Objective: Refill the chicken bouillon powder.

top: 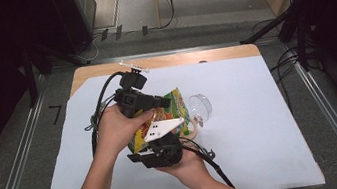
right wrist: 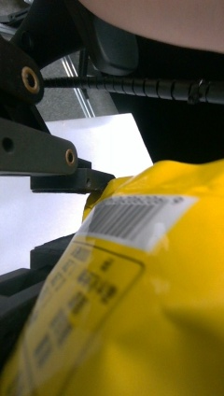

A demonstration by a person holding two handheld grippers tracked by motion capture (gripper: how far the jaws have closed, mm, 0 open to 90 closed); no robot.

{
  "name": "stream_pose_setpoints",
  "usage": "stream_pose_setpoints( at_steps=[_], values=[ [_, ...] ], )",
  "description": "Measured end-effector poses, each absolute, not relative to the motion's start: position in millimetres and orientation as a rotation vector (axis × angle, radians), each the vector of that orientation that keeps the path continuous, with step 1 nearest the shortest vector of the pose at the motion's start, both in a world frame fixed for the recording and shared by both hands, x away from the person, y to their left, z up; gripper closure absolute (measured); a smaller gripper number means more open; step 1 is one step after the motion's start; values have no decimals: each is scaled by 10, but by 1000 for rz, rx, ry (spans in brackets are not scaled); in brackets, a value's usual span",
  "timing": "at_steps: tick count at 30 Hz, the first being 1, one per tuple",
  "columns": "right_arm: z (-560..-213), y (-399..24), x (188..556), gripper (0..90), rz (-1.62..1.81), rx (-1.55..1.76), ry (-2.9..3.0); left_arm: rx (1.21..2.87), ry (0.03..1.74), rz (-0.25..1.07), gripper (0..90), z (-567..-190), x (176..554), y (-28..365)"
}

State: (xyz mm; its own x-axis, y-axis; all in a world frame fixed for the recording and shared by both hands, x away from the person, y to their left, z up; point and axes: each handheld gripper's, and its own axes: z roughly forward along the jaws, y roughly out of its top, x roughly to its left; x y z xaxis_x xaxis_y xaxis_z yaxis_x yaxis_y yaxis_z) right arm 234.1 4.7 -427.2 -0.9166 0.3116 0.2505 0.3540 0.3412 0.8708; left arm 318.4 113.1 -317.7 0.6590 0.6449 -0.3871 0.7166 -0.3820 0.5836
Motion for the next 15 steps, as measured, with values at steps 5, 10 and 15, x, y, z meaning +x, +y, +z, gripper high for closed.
stream_pose_setpoints(
  at_steps=[5, 10, 15],
  values=[
    [-4277, 46, 2351, 710, -1655, -633, -2545, 2121, 1051, -118, 811, -3186, 3190, 1128],
    [-4287, 49, 2355, 710, -1653, -639, -2537, 2121, 1054, -120, 811, -3192, 3191, 1126],
    [-4279, 46, 2345, 710, -1662, -634, -2537, 2123, 1046, -114, 810, -3172, 3174, 1125]
  ],
)
